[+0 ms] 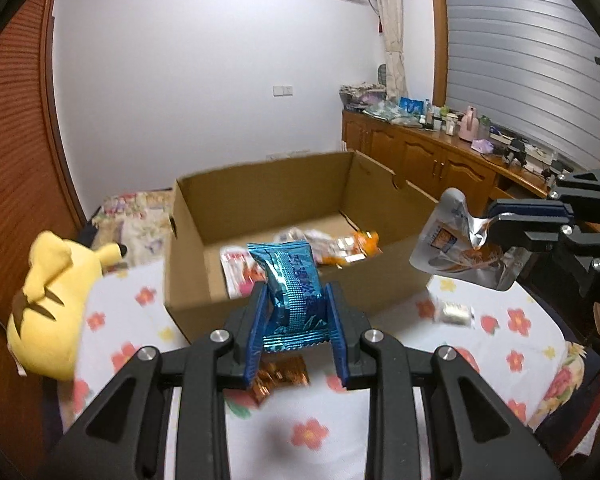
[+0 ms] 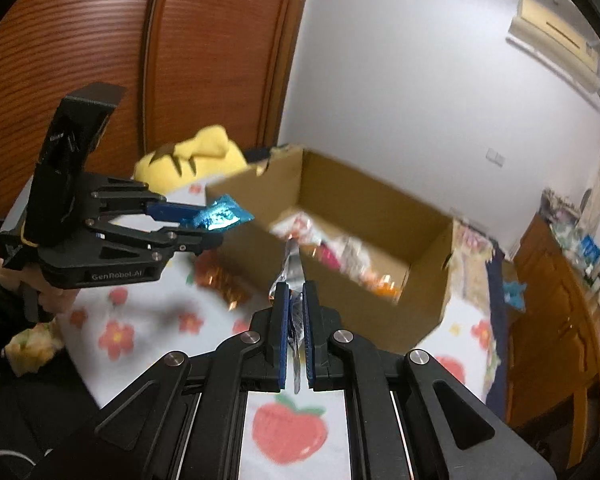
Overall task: Organize snacks
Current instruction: 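Lift both packets and carry them over the cardboard box, then release the blue packet from the left gripper while the right gripper drops the silver pouch into the box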
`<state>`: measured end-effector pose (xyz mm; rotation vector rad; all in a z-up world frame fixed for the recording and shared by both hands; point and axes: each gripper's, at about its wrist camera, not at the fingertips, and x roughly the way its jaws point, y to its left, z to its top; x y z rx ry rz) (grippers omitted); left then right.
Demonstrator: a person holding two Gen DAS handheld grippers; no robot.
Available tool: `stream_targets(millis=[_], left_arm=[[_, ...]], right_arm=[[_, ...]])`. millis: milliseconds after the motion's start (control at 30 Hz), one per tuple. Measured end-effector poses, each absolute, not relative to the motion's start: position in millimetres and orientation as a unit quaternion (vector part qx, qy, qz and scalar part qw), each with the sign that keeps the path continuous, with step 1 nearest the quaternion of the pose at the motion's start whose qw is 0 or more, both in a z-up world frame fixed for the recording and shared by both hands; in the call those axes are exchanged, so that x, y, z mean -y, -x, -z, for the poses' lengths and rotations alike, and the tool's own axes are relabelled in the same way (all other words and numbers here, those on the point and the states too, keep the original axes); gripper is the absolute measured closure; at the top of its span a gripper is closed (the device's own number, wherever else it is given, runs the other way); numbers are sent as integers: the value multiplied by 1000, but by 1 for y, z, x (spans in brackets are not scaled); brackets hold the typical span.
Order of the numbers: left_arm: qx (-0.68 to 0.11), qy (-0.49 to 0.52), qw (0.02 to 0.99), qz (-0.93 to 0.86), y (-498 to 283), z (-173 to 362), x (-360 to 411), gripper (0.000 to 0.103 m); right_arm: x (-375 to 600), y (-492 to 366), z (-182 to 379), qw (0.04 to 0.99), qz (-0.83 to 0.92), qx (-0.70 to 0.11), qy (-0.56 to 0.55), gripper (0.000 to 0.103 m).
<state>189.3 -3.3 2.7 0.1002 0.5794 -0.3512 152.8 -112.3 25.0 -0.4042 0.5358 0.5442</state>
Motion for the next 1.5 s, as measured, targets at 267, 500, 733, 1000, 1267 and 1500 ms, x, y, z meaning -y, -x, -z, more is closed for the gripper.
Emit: stream_targets(millis=[267, 500, 733, 1000, 1267, 1500], left_arm=[[-286, -65, 943, 158, -230, -12, 7, 76], [-302, -64, 939, 151, -265, -2, 11, 75], [-315, -69, 935, 147, -285, 7, 18, 75], [-324, -68, 933, 142, -299, 14, 23, 73], [-328, -62, 933, 133, -300, 18, 20, 68], [-320, -59, 936, 136, -288, 13, 22, 59]], right_arm=[[103, -199, -44, 913, -260, -238, 207, 100], [105, -247, -31, 912, -254, -249, 206, 100], [109, -276, -1, 901, -256, -282, 208, 100], [120, -290, 20, 896, -257, -309, 190, 97], [130, -281, 17, 903, -253, -307, 162, 92], [144, -262, 11, 911, -247, -301, 135, 88]])
